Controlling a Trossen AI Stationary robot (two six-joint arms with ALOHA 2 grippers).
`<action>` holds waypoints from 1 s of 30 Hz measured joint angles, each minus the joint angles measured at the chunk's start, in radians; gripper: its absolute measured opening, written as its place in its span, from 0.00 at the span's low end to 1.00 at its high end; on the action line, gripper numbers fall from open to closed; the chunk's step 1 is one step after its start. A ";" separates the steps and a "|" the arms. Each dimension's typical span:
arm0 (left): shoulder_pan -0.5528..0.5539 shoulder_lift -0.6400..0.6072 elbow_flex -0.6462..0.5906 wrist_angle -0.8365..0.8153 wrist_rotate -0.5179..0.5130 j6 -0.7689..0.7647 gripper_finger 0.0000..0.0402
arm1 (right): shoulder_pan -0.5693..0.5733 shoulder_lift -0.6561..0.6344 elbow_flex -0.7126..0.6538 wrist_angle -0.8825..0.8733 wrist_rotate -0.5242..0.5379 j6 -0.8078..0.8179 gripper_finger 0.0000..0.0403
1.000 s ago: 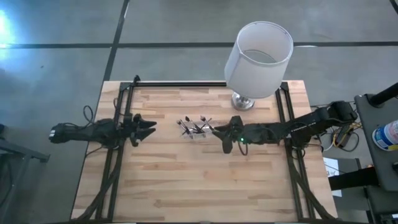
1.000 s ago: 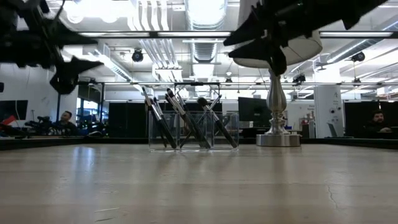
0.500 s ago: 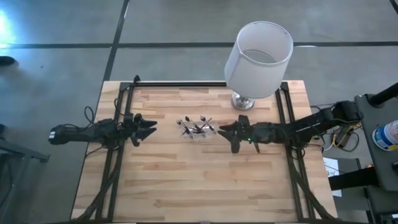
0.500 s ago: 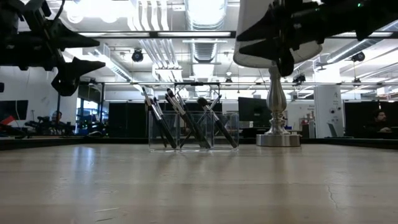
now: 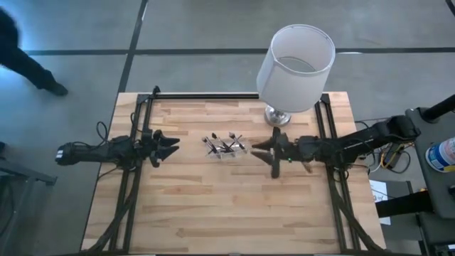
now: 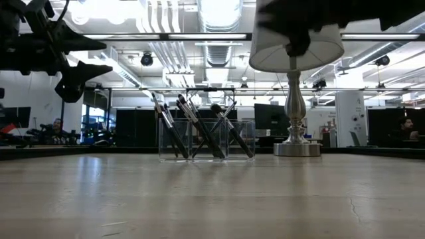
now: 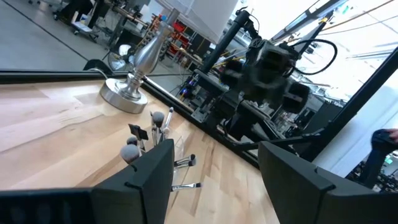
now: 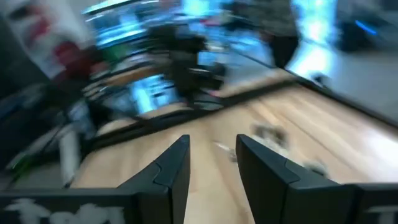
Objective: Put items in baskets/containers
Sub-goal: Return to Home Position
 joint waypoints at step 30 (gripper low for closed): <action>0.000 0.012 -0.001 0.004 0.000 0.000 0.56 | -0.159 -0.949 -0.531 -0.272 -0.373 -0.220 0.30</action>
